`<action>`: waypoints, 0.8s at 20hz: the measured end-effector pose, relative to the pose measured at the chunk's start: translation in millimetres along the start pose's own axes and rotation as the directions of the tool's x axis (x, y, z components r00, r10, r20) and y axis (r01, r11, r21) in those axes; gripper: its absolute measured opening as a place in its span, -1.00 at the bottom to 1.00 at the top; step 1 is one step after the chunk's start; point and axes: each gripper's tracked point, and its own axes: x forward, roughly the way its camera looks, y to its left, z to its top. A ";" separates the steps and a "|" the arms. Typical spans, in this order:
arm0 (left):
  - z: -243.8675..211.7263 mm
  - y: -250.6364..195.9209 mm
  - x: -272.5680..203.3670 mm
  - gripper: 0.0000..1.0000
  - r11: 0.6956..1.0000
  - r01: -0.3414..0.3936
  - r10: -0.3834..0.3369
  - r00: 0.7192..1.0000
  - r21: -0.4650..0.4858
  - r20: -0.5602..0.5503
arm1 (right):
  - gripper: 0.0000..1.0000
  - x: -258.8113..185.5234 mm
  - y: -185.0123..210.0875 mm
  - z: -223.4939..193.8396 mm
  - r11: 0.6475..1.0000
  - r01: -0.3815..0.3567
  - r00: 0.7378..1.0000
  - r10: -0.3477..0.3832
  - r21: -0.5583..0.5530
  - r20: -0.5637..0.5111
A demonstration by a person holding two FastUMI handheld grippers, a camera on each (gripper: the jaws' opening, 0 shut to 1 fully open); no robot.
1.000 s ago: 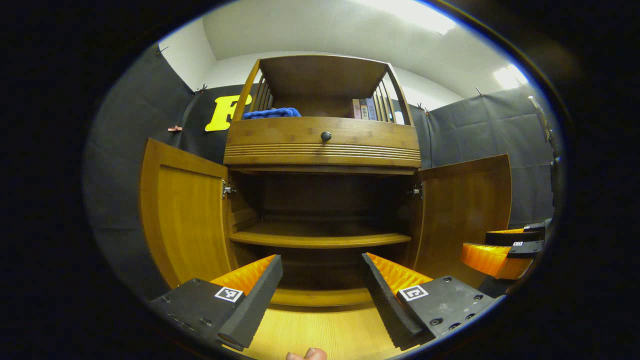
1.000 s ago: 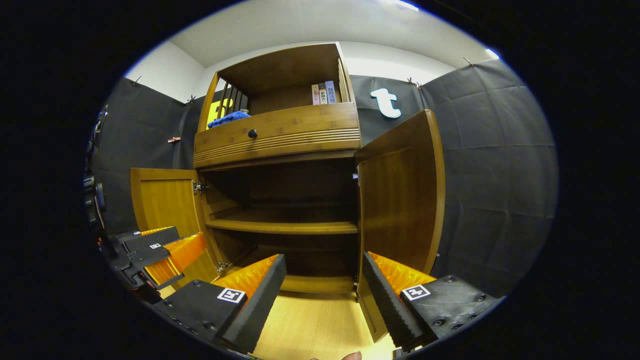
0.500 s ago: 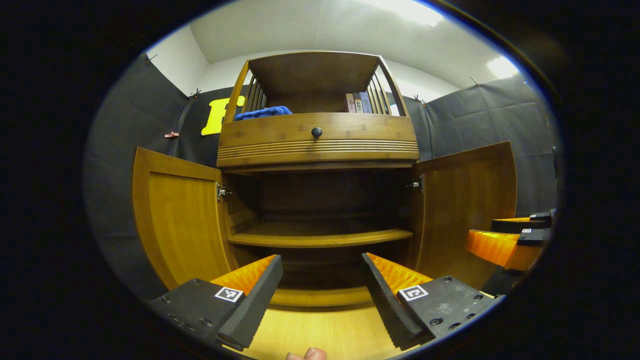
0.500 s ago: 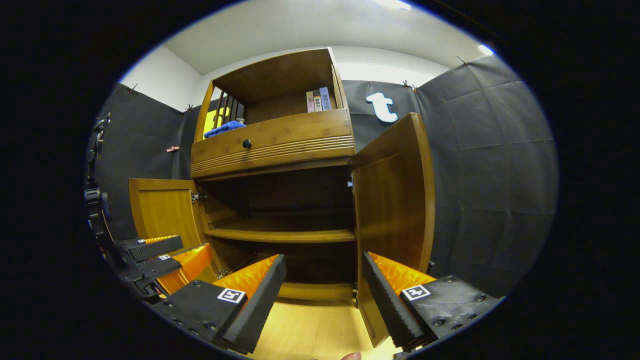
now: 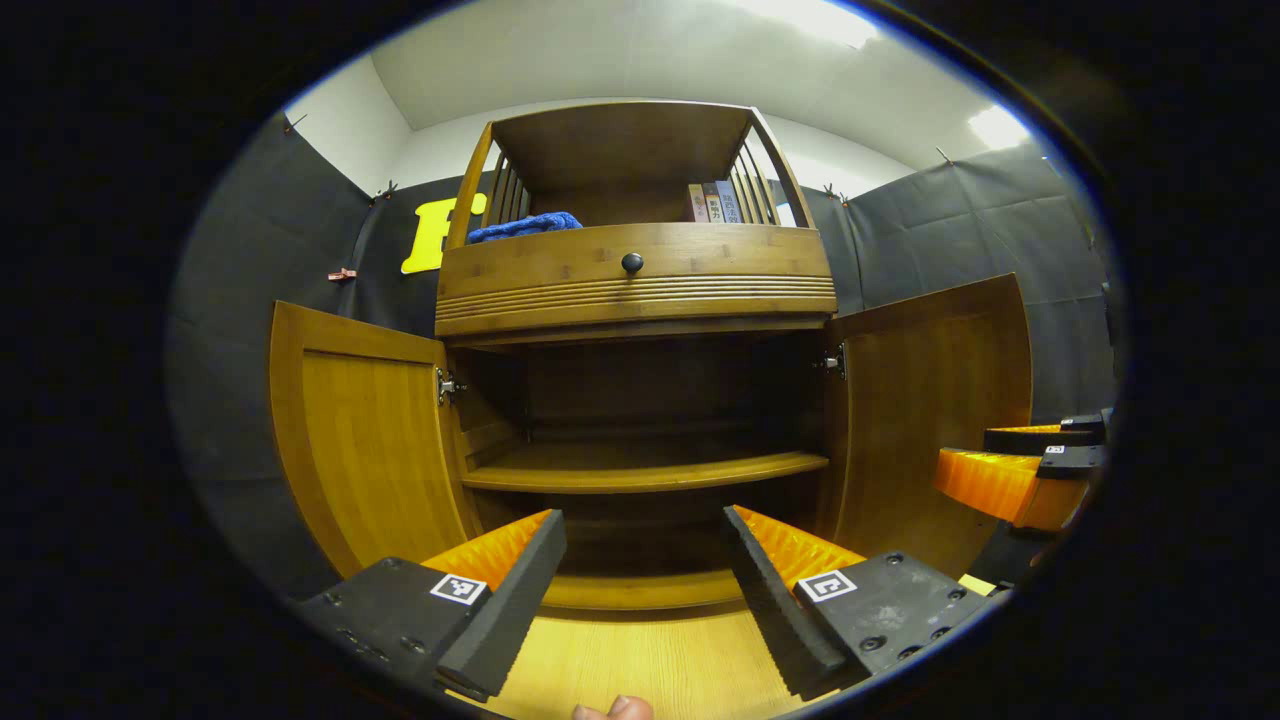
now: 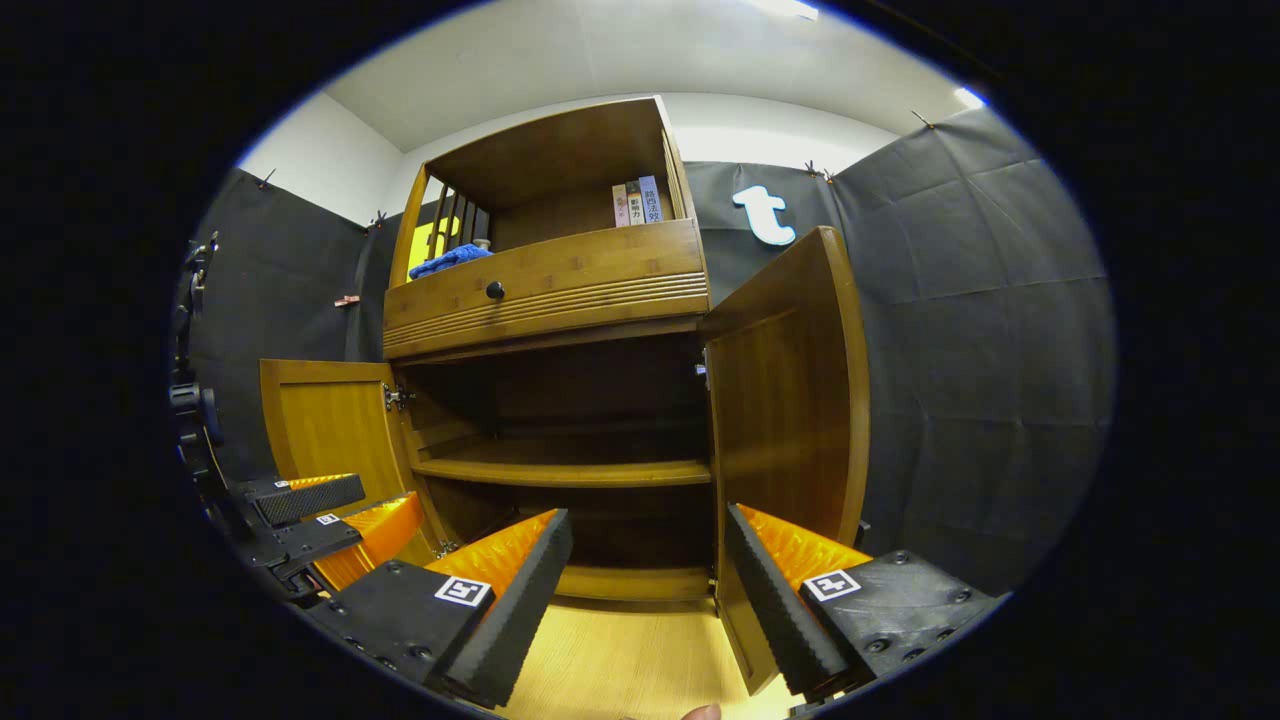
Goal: Open the right door of the double-door shoe cabinet with the right hand, and open the left door with the left hand.
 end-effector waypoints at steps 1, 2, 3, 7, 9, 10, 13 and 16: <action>-0.5 -0.1 -1.9 0.97 1.000 0.001 -0.001 1.000 -0.002 0.001 | 0.95 0.1 0.9 -0.3 1.000 -0.003 1.000 0.003 0.001 -0.003; -0.2 0.5 -2.3 0.97 1.000 0.002 -0.002 1.000 -0.003 0.001 | 0.95 -0.9 1.5 -1.8 1.000 -0.003 1.000 0.003 0.000 -0.004; -0.1 1.0 -3.0 0.97 1.000 0.003 -0.003 1.000 -0.003 0.001 | 0.95 -1.9 1.0 -1.2 1.000 -0.003 1.000 0.003 -0.002 -0.004; -1.9 1.9 -3.9 0.97 1.000 0.003 -0.003 1.000 0.002 -0.007 | 0.98 -2.8 0.7 -0.4 1.000 -0.004 1.000 0.004 -0.006 -0.002; 0.1 0.4 -5.5 0.97 1.000 0.005 -0.005 1.000 0.000 -0.002 | 1.00 -4.3 0.2 0.0 1.000 -0.005 1.000 0.005 -0.009 -0.001; 1.4 -0.1 -5.6 0.97 1.000 0.009 -0.009 1.000 -0.001 0.000 | 1.00 -5.0 1.0 -0.1 1.000 -0.007 1.000 0.007 -0.009 -0.001; 1.1 -0.8 -7.0 0.97 1.000 0.011 -0.011 1.000 0.001 -0.001 | 1.00 -5.6 0.5 -0.5 1.000 -0.009 1.000 0.009 -0.010 -0.003; 1.1 -3.8 -8.2 0.97 1.000 0.018 -0.018 1.000 0.006 -0.004 | 1.00 -7.0 1.0 -1.3 1.000 -0.012 1.000 0.011 -0.013 -0.006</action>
